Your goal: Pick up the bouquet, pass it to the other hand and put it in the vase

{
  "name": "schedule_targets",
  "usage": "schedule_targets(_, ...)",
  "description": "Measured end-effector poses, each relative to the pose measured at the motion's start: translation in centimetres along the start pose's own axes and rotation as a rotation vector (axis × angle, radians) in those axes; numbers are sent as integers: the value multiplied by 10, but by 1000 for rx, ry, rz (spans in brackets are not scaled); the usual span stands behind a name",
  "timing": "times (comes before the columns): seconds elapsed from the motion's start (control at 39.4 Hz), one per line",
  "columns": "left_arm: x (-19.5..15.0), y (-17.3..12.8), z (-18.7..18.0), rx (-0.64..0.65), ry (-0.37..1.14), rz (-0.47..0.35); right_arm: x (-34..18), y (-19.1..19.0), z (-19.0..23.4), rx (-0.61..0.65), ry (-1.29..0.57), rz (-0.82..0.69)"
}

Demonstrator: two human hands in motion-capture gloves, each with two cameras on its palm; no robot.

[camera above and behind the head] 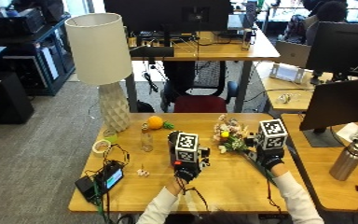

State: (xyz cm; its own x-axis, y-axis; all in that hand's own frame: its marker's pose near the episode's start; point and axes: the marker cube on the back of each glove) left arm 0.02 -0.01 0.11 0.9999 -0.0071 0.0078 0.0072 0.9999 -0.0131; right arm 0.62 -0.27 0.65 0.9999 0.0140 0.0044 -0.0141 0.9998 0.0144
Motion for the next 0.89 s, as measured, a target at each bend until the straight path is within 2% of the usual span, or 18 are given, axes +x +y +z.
schedule_targets(0.13,2,1,2,-32,-11,-2,10,2,5,36,-39,3)
schedule_targets(0.38,7,2,2,-7,23,19,22,-3,12,51,-37,10)
schedule_targets(0.58,4,-3,1,-9,26,21,7,9,-7,2,-40,28)
schedule_targets(0.76,4,-3,-11,9,37,13,19,0,-1,-58,-26,77)
schedule_targets(0.89,5,-3,-13,22,47,29,23,3,-14,-69,-52,105)
